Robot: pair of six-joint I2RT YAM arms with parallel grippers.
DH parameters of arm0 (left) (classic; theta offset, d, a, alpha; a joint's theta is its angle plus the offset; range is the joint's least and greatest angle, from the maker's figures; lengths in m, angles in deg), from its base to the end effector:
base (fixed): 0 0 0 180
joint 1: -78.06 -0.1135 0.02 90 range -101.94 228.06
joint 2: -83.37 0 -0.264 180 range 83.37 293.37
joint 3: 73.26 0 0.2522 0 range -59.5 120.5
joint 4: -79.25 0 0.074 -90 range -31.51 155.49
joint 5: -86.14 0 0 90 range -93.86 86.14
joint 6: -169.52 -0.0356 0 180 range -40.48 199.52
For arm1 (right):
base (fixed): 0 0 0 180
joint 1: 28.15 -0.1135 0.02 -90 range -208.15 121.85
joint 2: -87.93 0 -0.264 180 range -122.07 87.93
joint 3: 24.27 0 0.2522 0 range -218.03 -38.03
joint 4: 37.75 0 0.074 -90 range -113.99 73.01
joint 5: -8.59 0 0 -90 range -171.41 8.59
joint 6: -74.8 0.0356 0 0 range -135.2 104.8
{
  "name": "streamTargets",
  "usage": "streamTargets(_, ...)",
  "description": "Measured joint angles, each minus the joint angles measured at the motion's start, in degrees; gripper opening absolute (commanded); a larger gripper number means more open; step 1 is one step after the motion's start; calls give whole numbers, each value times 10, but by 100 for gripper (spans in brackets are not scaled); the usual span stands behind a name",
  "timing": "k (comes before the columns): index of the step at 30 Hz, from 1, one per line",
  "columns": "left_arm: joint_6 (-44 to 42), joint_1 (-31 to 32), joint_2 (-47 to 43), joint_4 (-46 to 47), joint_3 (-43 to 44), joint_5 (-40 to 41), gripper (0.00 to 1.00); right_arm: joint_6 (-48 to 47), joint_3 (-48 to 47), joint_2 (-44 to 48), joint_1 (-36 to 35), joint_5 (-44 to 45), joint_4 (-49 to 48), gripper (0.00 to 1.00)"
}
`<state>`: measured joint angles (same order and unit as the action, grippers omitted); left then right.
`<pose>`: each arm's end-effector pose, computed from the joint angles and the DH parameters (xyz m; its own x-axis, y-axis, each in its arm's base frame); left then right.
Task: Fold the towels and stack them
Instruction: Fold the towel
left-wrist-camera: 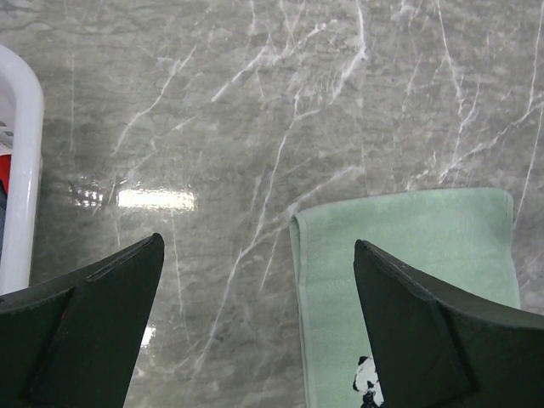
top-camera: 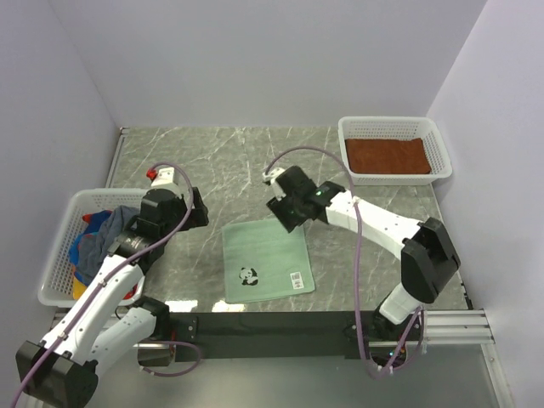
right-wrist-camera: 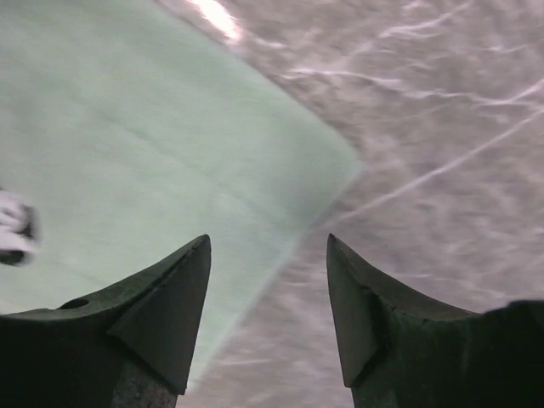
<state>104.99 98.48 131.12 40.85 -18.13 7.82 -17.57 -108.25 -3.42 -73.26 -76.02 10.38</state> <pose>0.1767 -0.0581 0.2852 -0.5130 -0.2584 -0.8186 -0.0460 0.9605 -0.2743 0.2411 0.2373 0.2549 -0.5535 -0.6140 -0.5627 -0.6913 0.7155 -0.1008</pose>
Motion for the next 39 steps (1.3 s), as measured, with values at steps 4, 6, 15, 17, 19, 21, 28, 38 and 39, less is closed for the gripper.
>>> streamTargets(4,-10,0,3,0,0,-10,99,-82,-24,-29,56,-46,19,60)
streamTargets(6,-13,0,6,0,0,-14,99,-116,-45,-57,77,-66,29,59)
streamTargets(15,-21,0,29,-1,0,-23,99,-203,-125,-178,136,-122,58,45)
streamTargets(17,-21,-1,32,-1,0,-26,99,-212,-139,-199,139,-133,66,45)
streamTargets(19,-22,-2,37,-1,0,-30,99,-218,-151,-218,139,-143,72,45)
streamTargets(21,-23,-3,42,-1,0,-32,100,-223,-160,-234,139,-151,74,45)
streamTargets(28,-23,-5,47,-1,0,-40,99,-231,-168,-259,139,-164,82,43)
streamTargets(38,-26,-6,57,0,0,-64,100,-232,-169,-273,139,-167,82,37)
streamTargets(39,-30,-6,57,1,0,-72,100,-232,-169,-273,139,-168,83,36)
